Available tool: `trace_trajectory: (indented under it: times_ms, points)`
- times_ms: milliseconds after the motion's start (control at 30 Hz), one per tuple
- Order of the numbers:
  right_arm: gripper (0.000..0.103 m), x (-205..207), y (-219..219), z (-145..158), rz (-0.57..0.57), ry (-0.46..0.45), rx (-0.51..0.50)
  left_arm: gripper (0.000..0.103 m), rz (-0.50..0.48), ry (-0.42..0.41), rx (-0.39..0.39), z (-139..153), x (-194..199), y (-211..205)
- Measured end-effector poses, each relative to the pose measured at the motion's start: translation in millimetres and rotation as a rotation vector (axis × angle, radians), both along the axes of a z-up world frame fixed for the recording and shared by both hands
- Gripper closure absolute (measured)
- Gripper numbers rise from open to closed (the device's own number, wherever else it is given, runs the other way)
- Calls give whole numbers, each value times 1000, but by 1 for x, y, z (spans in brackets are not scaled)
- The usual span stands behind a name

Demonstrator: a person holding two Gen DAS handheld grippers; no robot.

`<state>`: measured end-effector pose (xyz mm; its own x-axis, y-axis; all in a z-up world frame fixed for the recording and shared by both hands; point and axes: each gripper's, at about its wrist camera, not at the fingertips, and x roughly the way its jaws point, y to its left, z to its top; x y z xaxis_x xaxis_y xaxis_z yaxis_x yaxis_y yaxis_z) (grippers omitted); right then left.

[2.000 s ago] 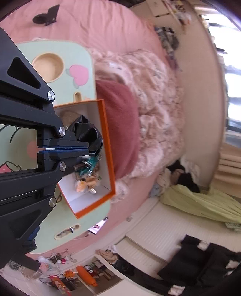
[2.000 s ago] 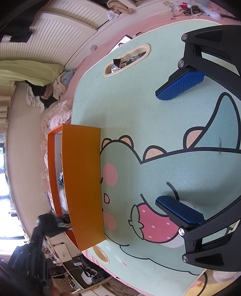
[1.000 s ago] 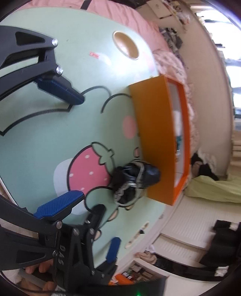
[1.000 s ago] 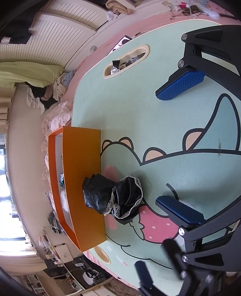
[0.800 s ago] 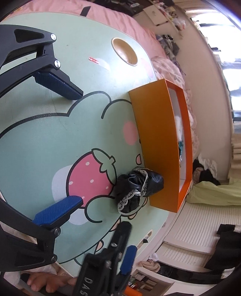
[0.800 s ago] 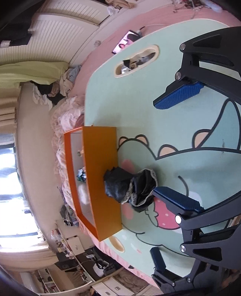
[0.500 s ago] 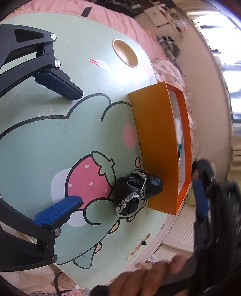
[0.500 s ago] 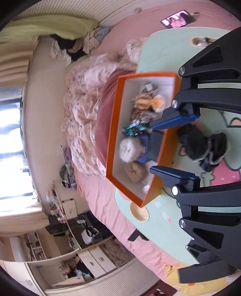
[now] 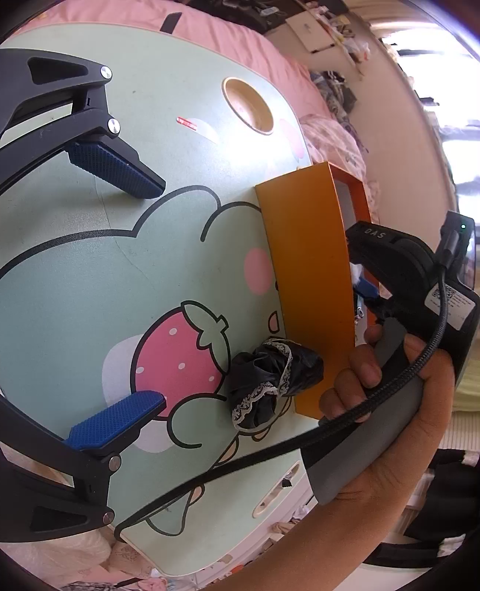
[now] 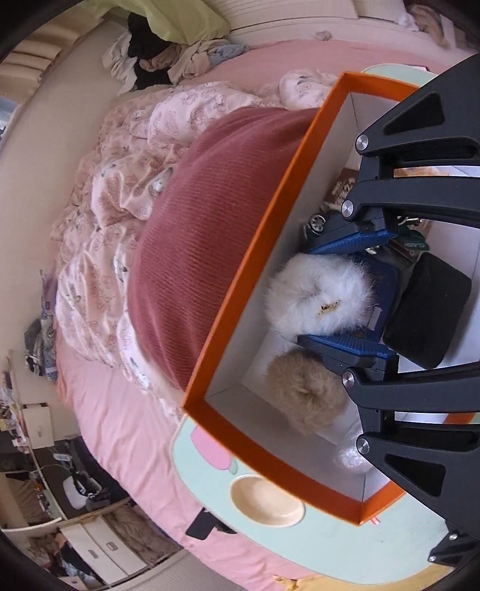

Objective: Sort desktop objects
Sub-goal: 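Grasp the white pompom in the box with the right tool, place it on the table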

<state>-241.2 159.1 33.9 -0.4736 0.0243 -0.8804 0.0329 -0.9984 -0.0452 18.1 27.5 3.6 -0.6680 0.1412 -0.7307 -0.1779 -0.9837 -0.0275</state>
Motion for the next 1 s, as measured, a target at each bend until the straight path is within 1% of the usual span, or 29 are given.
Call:
trace_trajectory:
  times_ms: [33, 100, 167, 233, 300, 367, 400, 467, 533, 633, 733, 767, 800, 833, 867, 900, 933, 967, 1000]
  points:
    - [69, 3, -1, 4, -9, 22, 11, 0, -1, 1, 0, 0, -1, -1]
    - [69, 11, 0, 10, -25, 54, 23, 0, 0, 0, 0, 0, -1, -1]
    - [69, 23, 2, 23, -30, 114, -14, 0, 0, 1, 0, 0, -1, -1]
    - [69, 48, 5, 45, -48, 208, -75, 0, 0, 1, 0, 0, -1, -1]
    - [69, 84, 9, 65, -66, 293, -121, 0, -1, 0, 0, 0, -1, -2]
    - [69, 115, 8, 75, -73, 334, -129, 0, -2, 1, 0, 0, 0, -2]
    - [69, 135, 9, 76, -89, 337, -116, 0, -1, 1, 0, -1, 0, -2]
    - [69, 158, 10, 69, -126, 327, -63, 0, -1, 1, -1, -1, 0, -2]
    - [69, 181, 14, 52, -169, 299, -27, 0, 0, 2, -1, -1, 0, -2]
    - [69, 186, 19, 20, -214, 217, -51, 0, -1, 2, -3, -1, 1, -4]
    - [67, 167, 17, -10, -234, 136, -52, 0, -2, 2, -3, 0, 1, -5]
    - [67, 163, 18, -13, -236, 135, -59, 0, -2, 2, -3, 0, 1, -4]
    - [65, 161, 17, -14, -234, 147, -78, 0, -1, 3, -3, 0, 1, -3]
    - [58, 159, 20, -12, -240, 163, -102, 0, -1, 3, -3, -1, 1, -3]
    - [46, 159, 23, -9, -267, 183, -112, 0, 0, 3, -4, -1, 1, -3]
    - [39, 165, 27, -5, -301, 210, -112, 0, 0, 3, -4, -1, 1, -4]
    - [27, 175, 29, -1, -329, 250, -112, 0, 1, 3, -4, -1, 1, -3]
    - [25, 183, 28, 2, -341, 286, -110, 0, 1, 3, -4, -1, 1, -3]
    - [25, 192, 27, 5, -346, 314, -102, 0, 1, 3, -4, -1, 1, -3]
